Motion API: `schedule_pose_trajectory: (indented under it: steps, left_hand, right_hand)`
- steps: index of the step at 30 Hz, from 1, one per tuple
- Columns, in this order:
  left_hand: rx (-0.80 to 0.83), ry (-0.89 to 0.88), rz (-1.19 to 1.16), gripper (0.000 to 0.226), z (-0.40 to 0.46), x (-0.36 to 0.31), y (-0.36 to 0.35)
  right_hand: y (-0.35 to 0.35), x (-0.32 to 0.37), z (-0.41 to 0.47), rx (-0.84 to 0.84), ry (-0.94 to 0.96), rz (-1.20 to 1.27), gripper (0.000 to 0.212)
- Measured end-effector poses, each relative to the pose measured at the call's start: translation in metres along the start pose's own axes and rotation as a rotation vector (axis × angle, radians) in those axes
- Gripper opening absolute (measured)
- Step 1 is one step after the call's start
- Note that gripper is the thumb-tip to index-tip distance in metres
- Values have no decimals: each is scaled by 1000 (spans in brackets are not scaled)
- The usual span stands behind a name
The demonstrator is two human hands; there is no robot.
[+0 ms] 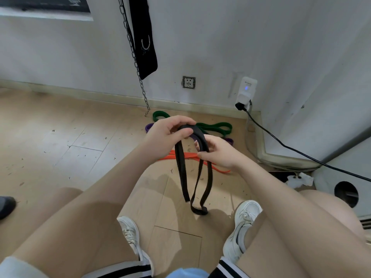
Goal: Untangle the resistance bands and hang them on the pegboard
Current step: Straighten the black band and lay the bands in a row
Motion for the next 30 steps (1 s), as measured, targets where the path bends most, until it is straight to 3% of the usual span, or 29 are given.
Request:
schedule_pose_trajectory:
  steps: [4, 14, 20, 24, 30]
  left_hand:
    - [-18, 92, -53, 25, -4, 17, 5]
    - [-145, 188, -353, 21, -11, 13, -4]
    - [-196, 163, -500, 20, -1, 2, -4]
    - [-224, 149, -518, 23, -1, 0, -4]
    - [-268, 145, -507, 25, -8, 4, 0]
  right_hand:
    - [11, 5, -3, -122, -16, 106, 25]
    - [21, 53, -19, -331, 182, 351, 28]
    - [12, 64, -10, -314, 179, 336, 30]
    - [5, 68, -7, -406, 214, 295, 28]
    - [7, 69, -8, -411, 217, 203, 25]
Point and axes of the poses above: each hand's wrist, its own z-axis towards the middle knuckle, its own y-axis out of the back of the hand, x = y × z, the point moved 4 cm from there along z, towards the middle knuckle, and after that the axes turned 12 degrees about z, right-handed, at the moved point
